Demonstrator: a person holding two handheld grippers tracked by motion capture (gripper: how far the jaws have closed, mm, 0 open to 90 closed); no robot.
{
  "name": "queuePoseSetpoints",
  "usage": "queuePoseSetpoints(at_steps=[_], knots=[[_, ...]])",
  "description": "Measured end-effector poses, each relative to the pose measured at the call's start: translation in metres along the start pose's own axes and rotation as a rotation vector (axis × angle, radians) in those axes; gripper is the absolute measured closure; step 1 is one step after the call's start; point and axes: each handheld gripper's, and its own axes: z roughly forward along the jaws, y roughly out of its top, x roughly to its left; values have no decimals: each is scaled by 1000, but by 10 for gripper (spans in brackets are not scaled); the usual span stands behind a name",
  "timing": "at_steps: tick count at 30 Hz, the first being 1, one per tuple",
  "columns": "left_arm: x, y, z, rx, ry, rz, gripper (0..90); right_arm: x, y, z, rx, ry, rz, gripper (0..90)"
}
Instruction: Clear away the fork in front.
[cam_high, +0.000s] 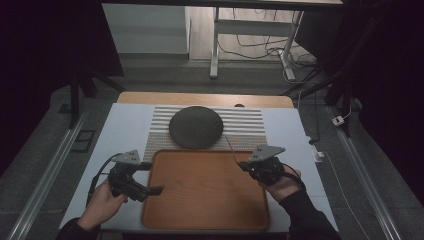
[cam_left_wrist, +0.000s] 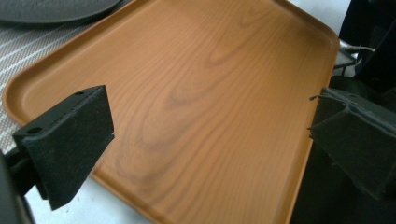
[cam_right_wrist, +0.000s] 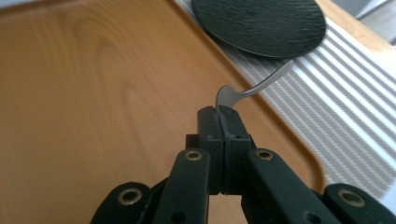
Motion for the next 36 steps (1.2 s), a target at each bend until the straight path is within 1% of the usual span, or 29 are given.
queuePoseSetpoints(at_steps=[1,2,3,4,6,7,8,10,11,12,13,14,15,16,17,20,21,22,23,25,26,27,29,30,31,32,33,35,36], knots=[[0,3,2,7,-1,9,0,4,-1,-3,-12,35,3,892],[1,6,4,9,-4,13,0,6,-2,-5,-19,52,10,892],[1,9,5,13,-9,18,0,6,-2,-5,-19,52,10,892],[1,13,7,18,-11,25,0,10,-3,-7,-32,81,5,892],[1,23,13,22,-19,46,0,15,-3,-9,-48,109,11,892],[1,23,13,22,-19,46,0,17,-4,-10,-58,124,14,892],[1,26,16,23,-23,54,0,17,-4,-10,-58,124,14,892],[1,33,21,32,-35,67,0,22,-4,-13,-75,162,17,892],[0,37,24,40,-41,75,0,26,-5,-14,-92,198,20,892],[-1,40,27,43,-43,86,0,28,-5,-15,-95,212,17,892],[-3,45,33,58,-48,113,0,30,-5,-15,-101,225,15,892],[-3,45,33,58,-48,113,0,32,-5,-16,-102,238,15,892],[-4,47,35,67,-47,133,0,34,-5,-16,-104,251,14,892],[-6,51,41,81,-50,164,0,36,-5,-16,-106,265,14,892],[-6,51,41,81,-50,164,0,38,-5,-15,-113,281,18,892],[-10,56,49,97,-51,197,0,42,-5,-14,-123,323,11,893],[-10,57,52,108,-53,211,2,44,-4,-14,-123,334,7,893],[-12,58,54,115,-54,219,2,44,-4,-14,-123,334,7,893],[-13,59,57,123,-59,232,14,47,-2,-14,-132,364,0,893],[-15,59,61,135,-79,256,15,50,-1,-13,-144,395,-5,893],[-17,58,65,141,-97,265,15,51,0,-13,-145,409,-10,894],[-17,58,65,141,-97,265,15,53,1,-12,-148,421,-13,893],[-18,56,69,150,-126,282,15,56,3,-11,-145,448,-29,893],[-19,55,72,170,-136,305,15,58,4,-10,-151,467,-30,894],[-19,55,72,170,-136,305,21,60,5,-9,-150,481,-36,893],[-20,54,73,178,-136,319,36,61,5,-9,-150,494,-45,893],[-22,52,75,191,-141,352,59,63,6,-9,-150,502,-51,893],[-24,51,77,206,-145,391,115,65,7,-9,-154,526,-62,893],[-24,51,77,206,-145,391,151,65,8,-9,-150,540,-73,893]])
